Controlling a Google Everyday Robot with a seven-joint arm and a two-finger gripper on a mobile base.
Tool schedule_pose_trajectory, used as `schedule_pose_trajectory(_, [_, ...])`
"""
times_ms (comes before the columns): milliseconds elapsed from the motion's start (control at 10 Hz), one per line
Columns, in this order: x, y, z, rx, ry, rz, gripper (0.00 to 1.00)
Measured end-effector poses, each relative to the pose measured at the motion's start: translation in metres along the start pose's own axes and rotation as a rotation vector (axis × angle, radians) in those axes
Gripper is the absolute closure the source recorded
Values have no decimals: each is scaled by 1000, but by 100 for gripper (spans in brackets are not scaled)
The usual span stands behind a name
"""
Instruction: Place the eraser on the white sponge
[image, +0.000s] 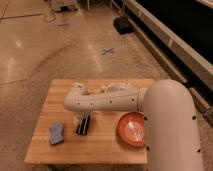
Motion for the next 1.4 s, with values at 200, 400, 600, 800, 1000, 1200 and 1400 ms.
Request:
schedule_pose_trajectory(200, [5,-11,5,3,3,-10,43])
schedule_pose_trajectory(400, [6,-16,0,4,11,-14,61])
schedule_pose_trajectory(600, [9,-23,1,10,15,-23,69])
schedule_pose_trajectory(800, [10,-25,6,11,24,-33,69])
schedule_pose_trajectory(1000, [10,-26,6,12,26,-39,69])
schedule_pose_trajectory(1200, [10,-25,5,11,26,-38,69])
schedule_pose_trajectory(1400, [19,-39,-7,21,38,-63,81])
